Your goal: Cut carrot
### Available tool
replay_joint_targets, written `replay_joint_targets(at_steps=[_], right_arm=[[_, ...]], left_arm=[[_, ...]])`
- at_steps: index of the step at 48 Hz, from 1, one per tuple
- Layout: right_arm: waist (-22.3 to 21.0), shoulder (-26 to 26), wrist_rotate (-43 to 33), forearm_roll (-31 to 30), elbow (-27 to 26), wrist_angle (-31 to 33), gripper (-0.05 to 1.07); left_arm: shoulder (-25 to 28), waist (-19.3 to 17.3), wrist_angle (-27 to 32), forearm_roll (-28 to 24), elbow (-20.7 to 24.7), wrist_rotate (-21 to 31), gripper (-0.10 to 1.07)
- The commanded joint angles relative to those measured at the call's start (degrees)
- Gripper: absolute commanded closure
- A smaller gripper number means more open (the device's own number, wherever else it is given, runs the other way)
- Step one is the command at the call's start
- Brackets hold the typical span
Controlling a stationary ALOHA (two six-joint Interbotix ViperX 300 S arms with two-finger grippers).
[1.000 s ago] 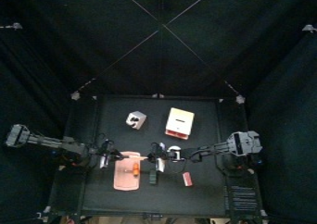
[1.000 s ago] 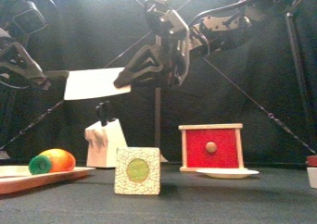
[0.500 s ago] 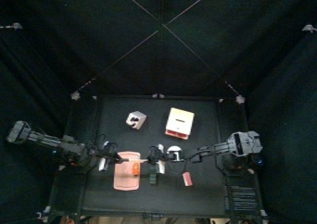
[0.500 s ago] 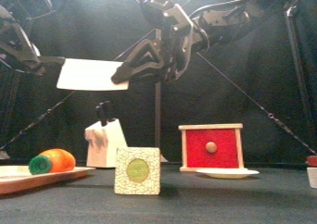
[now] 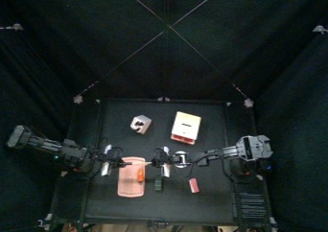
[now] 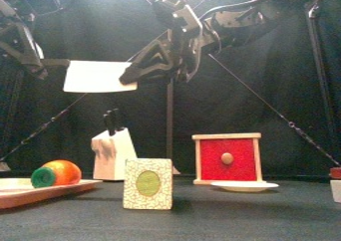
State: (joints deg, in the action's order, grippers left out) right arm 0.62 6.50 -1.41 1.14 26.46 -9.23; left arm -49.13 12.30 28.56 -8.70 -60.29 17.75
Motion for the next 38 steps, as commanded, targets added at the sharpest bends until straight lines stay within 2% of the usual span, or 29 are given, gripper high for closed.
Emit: replay_joint_targets(at_steps=[1,9,16,24,31,38], right_arm=[[-0.62,-2.37,0.09,-0.18,-0.97,0.88,0.75],[-0.97,-2.37,0.09,-0.44,-1.41,1.67,0.68],[-1.14,-2.37,0.09,-0.97,-1.49,2.11,0.61],[-1.32,-1.93,0.09,-1.32,-1.49,2.46,0.61],[-1.85,-1.67,0.09,-2.02,-1.49,2.46,0.61],[-2.29,-1.23,0.09,-2.64,-1.76,2.55,0.61]], left_arm=[[-0.09,0.35,0.09,-0.35,1.85,1.32,0.55],[-0.09,0.44,0.53,-1.49,0.7,7.03,0.55],[-0.09,1.67,1.41,-5.8,0.26,12.74,0.56],[0.26,6.33,3.43,-13.1,0.88,19.78,0.56],[1.67,10.55,7.21,-17.93,1.32,28.3,0.56],[3.43,16.35,8.44,-23.73,1.67,35.51,0.56]])
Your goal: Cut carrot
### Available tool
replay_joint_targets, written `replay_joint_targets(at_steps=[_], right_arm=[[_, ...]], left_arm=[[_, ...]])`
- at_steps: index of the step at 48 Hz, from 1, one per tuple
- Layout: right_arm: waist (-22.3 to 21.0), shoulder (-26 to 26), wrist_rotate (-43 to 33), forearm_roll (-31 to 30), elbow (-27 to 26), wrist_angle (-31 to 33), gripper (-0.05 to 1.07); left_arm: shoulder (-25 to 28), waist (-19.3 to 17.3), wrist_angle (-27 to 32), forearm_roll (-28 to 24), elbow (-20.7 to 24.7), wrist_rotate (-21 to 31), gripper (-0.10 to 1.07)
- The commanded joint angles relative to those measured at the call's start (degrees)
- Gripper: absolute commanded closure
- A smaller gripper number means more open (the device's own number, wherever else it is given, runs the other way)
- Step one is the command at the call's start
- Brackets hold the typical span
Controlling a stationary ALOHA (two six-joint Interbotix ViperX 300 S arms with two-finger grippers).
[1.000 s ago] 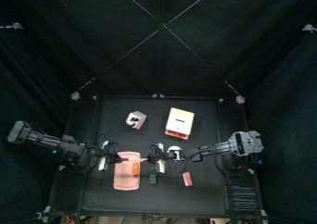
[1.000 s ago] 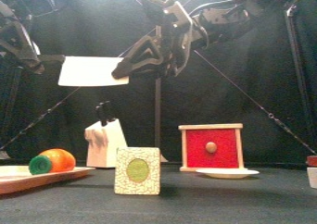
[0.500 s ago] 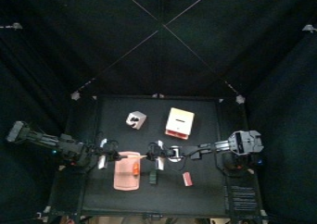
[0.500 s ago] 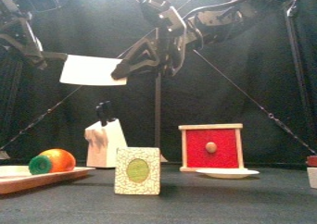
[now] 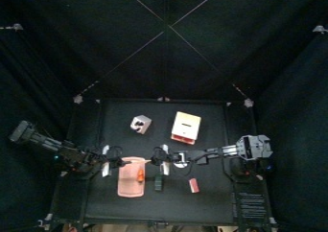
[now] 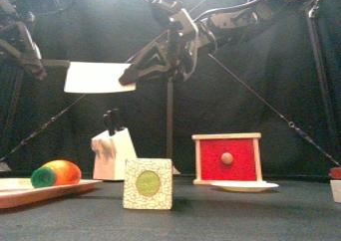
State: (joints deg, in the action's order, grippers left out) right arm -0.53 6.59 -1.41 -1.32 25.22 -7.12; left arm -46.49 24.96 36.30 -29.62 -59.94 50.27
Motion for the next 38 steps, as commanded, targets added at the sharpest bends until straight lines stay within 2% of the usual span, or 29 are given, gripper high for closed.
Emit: replay_joint_targets(at_steps=[1,8,11,32,38], right_arm=[[-1.14,-1.23,0.09,-0.26,-0.53,0.53,0.61],[-1.05,-0.97,0.18,-1.05,-0.88,0.97,0.61],[-0.7,-0.97,0.18,-1.58,-0.97,0.97,0.61],[0.97,-0.53,0.09,-1.85,-2.2,2.11,0.61],[0.7,-0.35,-0.53,2.37,-2.64,3.43,0.61]], left_arm=[[0.97,4.31,0.79,-3.78,1.41,3.78,0.56],[1.23,5.54,2.37,-10.02,0.97,8.88,0.56],[1.32,5.54,2.64,-10.9,0.62,9.84,0.56],[1.23,5.54,2.46,-10.28,0.18,10.28,0.56],[1.23,5.54,2.37,-10.28,0.09,10.28,0.56]])
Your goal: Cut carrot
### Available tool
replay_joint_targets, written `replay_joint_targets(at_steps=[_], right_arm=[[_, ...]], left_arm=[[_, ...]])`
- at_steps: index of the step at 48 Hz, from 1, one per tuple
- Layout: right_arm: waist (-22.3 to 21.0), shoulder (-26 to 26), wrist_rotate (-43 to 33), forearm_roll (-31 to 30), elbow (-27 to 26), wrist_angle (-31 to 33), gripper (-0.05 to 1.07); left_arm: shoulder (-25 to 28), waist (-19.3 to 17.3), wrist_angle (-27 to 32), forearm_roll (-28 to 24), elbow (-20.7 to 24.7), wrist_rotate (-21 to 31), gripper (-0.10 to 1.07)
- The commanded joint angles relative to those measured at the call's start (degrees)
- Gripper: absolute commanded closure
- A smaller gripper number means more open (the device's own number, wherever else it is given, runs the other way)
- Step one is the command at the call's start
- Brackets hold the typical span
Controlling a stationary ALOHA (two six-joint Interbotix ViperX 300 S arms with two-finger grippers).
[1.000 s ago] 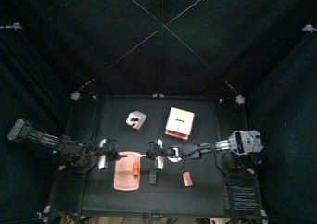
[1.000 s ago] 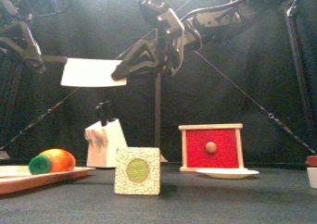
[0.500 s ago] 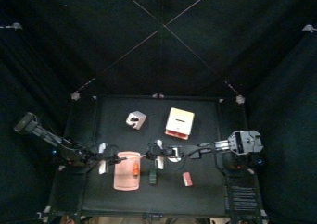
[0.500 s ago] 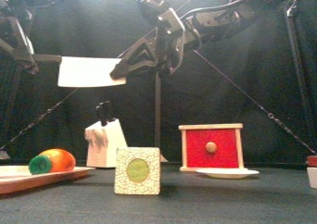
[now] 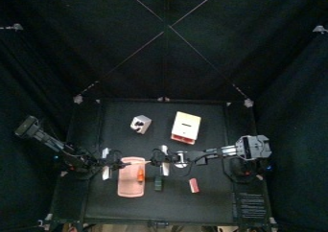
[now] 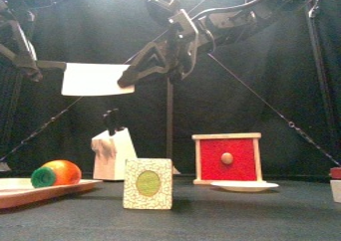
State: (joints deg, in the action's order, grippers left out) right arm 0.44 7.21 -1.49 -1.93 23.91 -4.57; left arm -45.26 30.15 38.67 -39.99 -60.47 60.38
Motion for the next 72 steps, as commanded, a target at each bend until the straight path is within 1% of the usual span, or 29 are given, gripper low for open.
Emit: replay_joint_targets(at_steps=[1,3,7,10,13,18,24,28,32,36,40,45,48,52,58,61,67,69,72], right_arm=[[-0.26,-0.97,-0.53,4.31,-1.49,1.14,0.61],[-0.26,-0.97,-0.53,6.24,-1.93,2.55,0.61],[-0.53,-0.97,-0.44,8.26,-3.34,7.73,0.61],[-0.79,-0.62,-0.44,9.32,-5.36,12.22,0.61],[-1.14,-0.35,0.09,10.63,-7.21,14.94,0.61],[-2.29,-0.26,0.35,11.51,-7.82,15.38,0.61],[-2.11,-0.53,0.53,9.14,-6.42,14.33,0.61],[-2.2,-0.7,0.53,9.4,-6.42,14.5,0.61],[-2.99,-0.53,0.53,13.8,-7.38,16.44,0.61],[-4.48,0.26,0.88,19.95,-8.88,21.27,0.61],[-5.54,0.88,2.2,22.24,-9.84,25.4,0.61],[-5.62,1.41,6.68,25.58,-11.25,26.98,0.61],[-5.71,1.76,10.63,27.69,-11.6,27.16,0.61],[-6.06,2.2,17.84,32.43,-11.69,27.51,0.61],[-7.03,3.08,28.56,42.8,-12.13,29.09,0.61],[-7.12,3.25,33.49,46.14,-11.95,29.62,0.61],[-6.94,3.52,43.33,47.72,-10.9,29.18,0.61],[-6.94,3.43,45.26,48.6,-10.55,28.3,0.61],[-6.94,3.43,46.14,49.75,-9.93,26.28,0.61]], left_arm=[[0.0,0.35,0.0,0.09,0.53,0.18,0.56],[0.09,0.35,0.0,0.18,0.53,0.09,0.56],[0.09,0.35,0.0,0.18,0.35,0.09,0.56],[0.09,0.35,0.0,0.18,0.18,0.18,0.56],[0.09,0.35,0.0,0.18,0.18,0.18,0.56],[0.0,0.35,0.0,0.26,0.09,0.18,0.56],[0.09,0.35,-0.62,0.26,-0.09,0.09,0.56],[0.0,0.35,-0.79,0.26,-0.18,0.0,0.56],[0.0,0.35,-0.79,0.35,-0.26,0.09,0.56],[0.09,0.35,-0.88,0.7,-0.26,0.18,0.56],[0.0,0.35,-0.79,0.7,-0.35,0.18,0.56],[0.0,0.35,-0.88,0.79,-0.44,0.09,0.56],[0.0,0.35,-0.79,0.7,-0.44,0.09,0.56],[0.0,0.35,-0.88,0.7,-0.53,0.09,0.56],[0.0,0.35,-1.05,0.7,-0.53,0.18,0.56],[0.0,0.35,-1.41,0.79,-0.53,0.35,0.56],[0.09,0.35,-3.25,1.14,-1.14,0.35,0.56],[0.09,0.18,-3.6,1.41,-1.49,0.35,0.56],[0.09,0.0,-3.6,2.02,-1.93,0.44,0.56]])
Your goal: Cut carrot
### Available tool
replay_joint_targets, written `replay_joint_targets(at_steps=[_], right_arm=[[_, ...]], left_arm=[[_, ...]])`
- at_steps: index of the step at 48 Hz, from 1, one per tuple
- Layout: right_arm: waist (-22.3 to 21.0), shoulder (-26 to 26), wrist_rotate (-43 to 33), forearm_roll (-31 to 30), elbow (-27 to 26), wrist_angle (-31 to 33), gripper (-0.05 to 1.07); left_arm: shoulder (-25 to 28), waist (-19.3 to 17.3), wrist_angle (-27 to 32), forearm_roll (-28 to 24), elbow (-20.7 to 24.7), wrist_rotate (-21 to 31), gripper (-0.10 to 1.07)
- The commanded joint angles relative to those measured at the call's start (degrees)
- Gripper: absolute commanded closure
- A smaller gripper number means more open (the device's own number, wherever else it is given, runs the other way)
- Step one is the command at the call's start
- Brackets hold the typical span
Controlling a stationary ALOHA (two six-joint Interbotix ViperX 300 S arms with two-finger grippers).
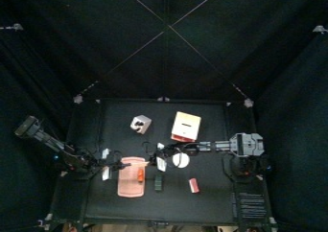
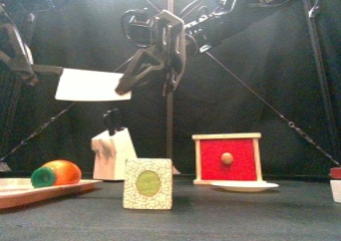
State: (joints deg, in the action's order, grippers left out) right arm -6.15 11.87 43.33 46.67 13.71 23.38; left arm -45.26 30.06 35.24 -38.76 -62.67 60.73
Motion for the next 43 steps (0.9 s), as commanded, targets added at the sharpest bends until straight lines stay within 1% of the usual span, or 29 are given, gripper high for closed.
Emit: replay_joint_targets(at_steps=[1,7,12,16,20,23,26,34,43], right_arm=[[-0.44,-1.23,1.41,1.32,0.62,-2.29,0.61],[-0.26,-1.58,1.76,-0.35,2.72,-6.42,0.61],[2.11,-1.58,1.58,-6.94,4.31,-9.58,0.61],[4.31,-1.76,1.05,-10.2,5.1,-12.39,0.61],[4.92,-1.93,0.88,-8.61,5.1,-13.54,0.61],[4.92,-1.93,1.14,-6.06,4.92,-12.83,0.61],[4.92,-1.58,1.41,-5.1,4.83,-11.69,0.61],[4.92,-0.09,1.41,-5.45,4.48,-10.99,0.62],[5.45,1.49,1.32,-5.63,3.87,-11.16,0.61]], left_arm=[[0.09,0.0,-0.18,1.14,0.09,0.18,0.56],[0.0,-0.18,-0.09,2.46,-0.62,0.97,0.56],[0.09,-0.35,0.09,2.37,-1.32,2.29,0.56],[0.0,-0.35,-0.53,1.76,-1.76,3.43,0.56],[0.26,-0.35,-1.05,1.41,-2.11,4.92,0.56],[0.79,-0.35,-1.23,1.58,-2.46,5.8,0.56],[1.41,-0.35,-1.67,1.58,-2.81,6.42,0.56],[4.04,-0.35,-5.1,1.41,-3.43,7.29,0.56],[5.45,-0.35,-6.15,1.58,-3.78,7.38,0.56]])
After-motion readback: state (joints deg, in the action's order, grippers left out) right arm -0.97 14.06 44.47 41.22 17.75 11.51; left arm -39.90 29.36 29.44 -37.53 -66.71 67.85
